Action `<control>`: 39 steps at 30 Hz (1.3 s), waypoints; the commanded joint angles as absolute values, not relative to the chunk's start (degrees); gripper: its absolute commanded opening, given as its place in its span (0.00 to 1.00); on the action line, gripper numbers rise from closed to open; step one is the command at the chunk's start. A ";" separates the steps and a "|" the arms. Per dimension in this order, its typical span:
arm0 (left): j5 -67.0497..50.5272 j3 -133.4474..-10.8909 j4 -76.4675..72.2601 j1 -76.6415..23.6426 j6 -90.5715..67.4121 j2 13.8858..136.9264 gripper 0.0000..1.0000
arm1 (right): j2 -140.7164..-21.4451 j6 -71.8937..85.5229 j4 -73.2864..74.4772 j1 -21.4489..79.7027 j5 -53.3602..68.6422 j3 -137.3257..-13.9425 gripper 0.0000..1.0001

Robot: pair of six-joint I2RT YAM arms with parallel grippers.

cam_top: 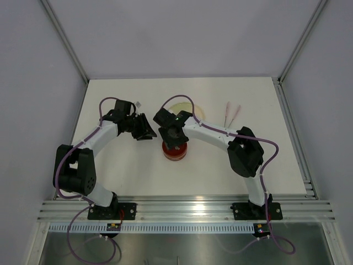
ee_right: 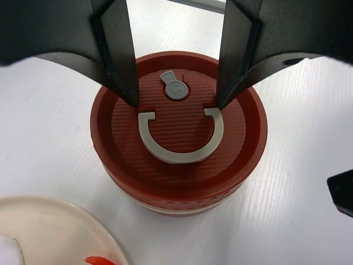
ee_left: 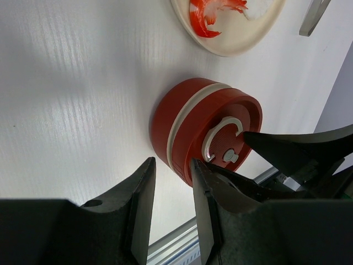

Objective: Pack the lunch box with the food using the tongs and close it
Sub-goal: Close the box lid on the packing box.

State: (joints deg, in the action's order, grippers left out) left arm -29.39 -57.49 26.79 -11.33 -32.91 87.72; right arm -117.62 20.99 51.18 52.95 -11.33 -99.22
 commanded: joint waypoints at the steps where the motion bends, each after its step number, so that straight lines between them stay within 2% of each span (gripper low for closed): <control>1: -29.97 -56.69 24.96 -10.99 -33.05 85.78 0.35 | -118.39 21.62 50.45 53.53 -11.34 -99.58 0.27; 15: -29.10 -54.67 22.42 -11.07 -34.88 86.83 0.35 | -115.84 23.38 46.14 51.68 -5.80 -93.34 0.28; 25: -24.35 -53.61 11.62 -11.69 -45.70 93.43 0.33 | -116.19 28.73 50.71 51.24 -12.38 -95.18 0.24; 39: -24.87 -48.26 -2.36 -17.14 -52.12 99.23 0.33 | -114.53 27.78 47.02 51.24 -4.57 -92.99 0.24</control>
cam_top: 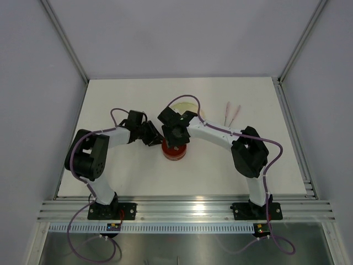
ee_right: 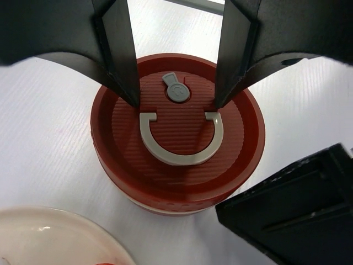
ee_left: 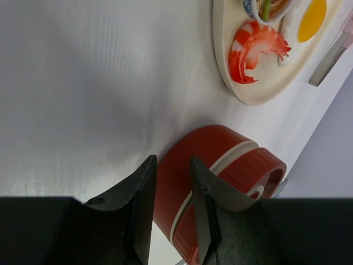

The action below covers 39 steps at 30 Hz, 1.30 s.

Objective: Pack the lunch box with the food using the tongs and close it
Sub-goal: Close the box lid on the packing box.

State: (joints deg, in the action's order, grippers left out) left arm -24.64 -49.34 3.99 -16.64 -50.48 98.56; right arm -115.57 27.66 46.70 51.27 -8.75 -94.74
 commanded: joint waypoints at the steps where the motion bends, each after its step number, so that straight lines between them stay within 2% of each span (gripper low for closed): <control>1: -25.13 -47.90 -2.90 -17.40 -52.29 99.32 0.33 | -114.26 27.51 46.93 51.24 -4.05 -92.55 0.24; 6: -25.66 -47.02 -3.16 -18.72 -52.12 99.23 0.33 | -112.77 22.86 46.05 51.24 -0.27 -91.23 0.24; 13: -26.01 -44.13 -2.72 -19.07 -51.94 95.72 0.33 | -112.06 19.78 47.81 51.06 -1.41 -90.62 0.25; 24: -26.01 -37.80 -2.99 -20.48 -53.53 89.04 0.33 | -111.80 29.00 46.41 50.10 -5.01 -90.00 0.25; 35: -24.79 -34.36 -2.20 -20.65 -53.09 86.40 0.33 | -108.90 32.87 40.34 46.32 -0.35 -87.45 0.22; 37: -23.39 -35.41 -0.27 -20.65 -52.04 85.08 0.33 | -107.76 31.56 39.99 46.32 -0.27 -87.28 0.25; 39: -21.72 -36.47 2.26 -20.65 -51.24 83.94 0.33 | -105.91 30.68 40.17 46.32 -0.26 -87.19 0.34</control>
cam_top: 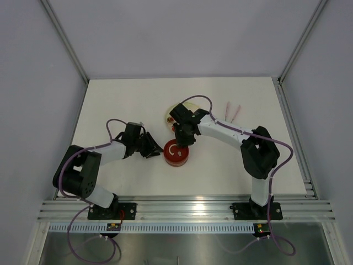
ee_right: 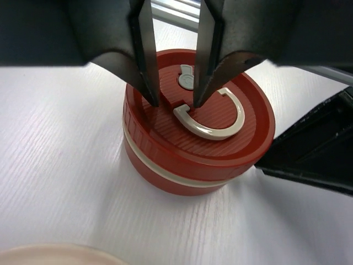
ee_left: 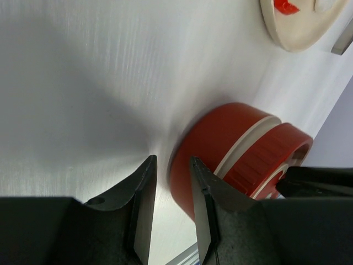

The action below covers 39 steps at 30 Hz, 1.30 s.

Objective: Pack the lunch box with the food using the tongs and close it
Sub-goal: Close the box lid on the packing box.

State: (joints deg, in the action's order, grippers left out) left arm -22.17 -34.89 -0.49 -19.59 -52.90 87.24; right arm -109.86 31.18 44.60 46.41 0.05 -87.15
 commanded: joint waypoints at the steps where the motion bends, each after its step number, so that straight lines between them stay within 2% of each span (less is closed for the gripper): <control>1: -21.10 -37.00 3.07 -20.65 -50.46 82.72 0.33 | -105.13 29.80 39.99 46.32 -0.26 -86.93 0.39; 2: -19.44 -38.05 4.90 -20.65 -50.01 81.49 0.33 | -103.73 29.10 40.25 46.32 -0.87 -86.58 0.45; 5: -17.67 -39.37 6.94 -20.74 -48.96 79.90 0.34 | -102.40 25.77 40.08 46.49 -0.97 -86.13 0.54; 6: -16.97 -39.81 7.12 -20.66 -48.87 79.72 0.34 | -102.31 24.53 39.73 46.67 -0.53 -85.61 0.63; 9: -16.96 -40.86 7.56 -20.57 -48.60 79.98 0.34 | -102.83 18.12 39.38 47.98 -0.44 -85.43 0.75; 12: -17.75 -42.53 8.17 -20.48 -48.16 82.17 0.34 | -103.97 10.39 39.90 50.79 -3.86 -84.73 0.81; 16: -19.07 -44.99 7.91 -20.21 -47.29 86.12 0.34 | -103.71 3.36 37.45 51.94 -3.69 -82.10 0.81; 25: -22.15 -47.99 5.10 -20.04 -48.25 93.51 0.34 | -103.62 -1.47 35.42 51.94 -0.26 -80.60 0.79; 36: -23.20 -48.08 4.13 -19.86 -48.34 95.10 0.34 | -106.35 -2.81 33.75 52.03 4.13 -80.33 0.77; 39: -23.38 -47.99 3.96 -19.86 -48.34 95.19 0.34 | -107.22 -2.55 34.10 52.03 3.60 -80.33 0.74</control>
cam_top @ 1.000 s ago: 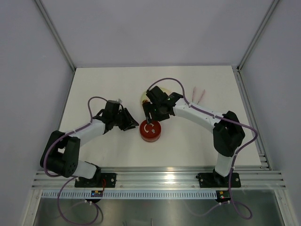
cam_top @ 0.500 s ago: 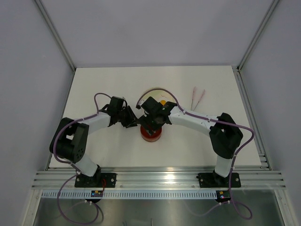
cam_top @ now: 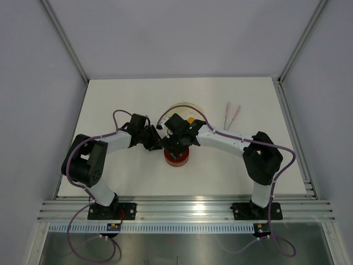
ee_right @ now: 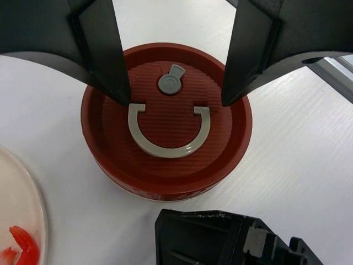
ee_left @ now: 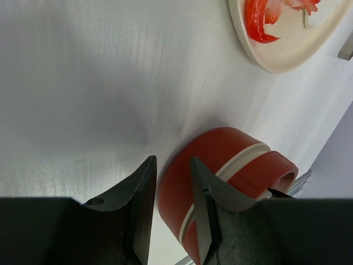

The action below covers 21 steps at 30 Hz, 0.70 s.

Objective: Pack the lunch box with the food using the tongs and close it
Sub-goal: Close the box lid on the packing box.

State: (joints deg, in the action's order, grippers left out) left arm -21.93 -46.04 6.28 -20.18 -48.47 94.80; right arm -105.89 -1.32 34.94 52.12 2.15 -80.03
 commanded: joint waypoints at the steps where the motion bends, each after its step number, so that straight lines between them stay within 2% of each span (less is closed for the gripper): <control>1: -23.47 -47.99 3.87 -19.78 -48.43 95.27 0.34 | -107.57 -2.46 34.10 51.94 3.52 -80.25 0.73; 4: -23.64 -47.81 3.34 -19.86 -48.43 95.54 0.34 | -107.67 -1.93 33.66 52.03 2.82 -79.81 0.65; 5: -23.82 -47.64 3.17 -19.78 -48.51 95.62 0.34 | -107.67 -1.85 33.75 52.03 2.55 -79.80 0.58; 7: -24.25 -47.03 2.03 -19.86 -49.04 95.98 0.34 | -107.32 -1.50 33.58 51.94 2.29 -79.80 0.51; 8: -24.69 -46.67 1.41 -19.86 -49.30 96.15 0.34 | -107.31 -1.23 33.57 51.94 2.20 -79.89 0.42; 10: -25.05 -45.80 0.10 -19.86 -50.44 96.15 0.33 | -107.05 -0.36 33.75 51.94 1.94 -80.50 0.34; 11: -25.05 -44.14 -1.83 -19.86 -51.06 95.89 0.33 | -107.05 -0.35 33.92 51.94 1.93 -80.77 0.26; 21: -25.49 -39.82 -5.10 -19.95 -52.91 94.39 0.34 | -110.92 12.64 41.57 51.59 0.70 -86.48 0.24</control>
State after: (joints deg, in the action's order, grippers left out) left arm -23.79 -41.39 -3.07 -19.73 -52.42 95.79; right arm -108.81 7.49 38.26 51.94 1.98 -84.93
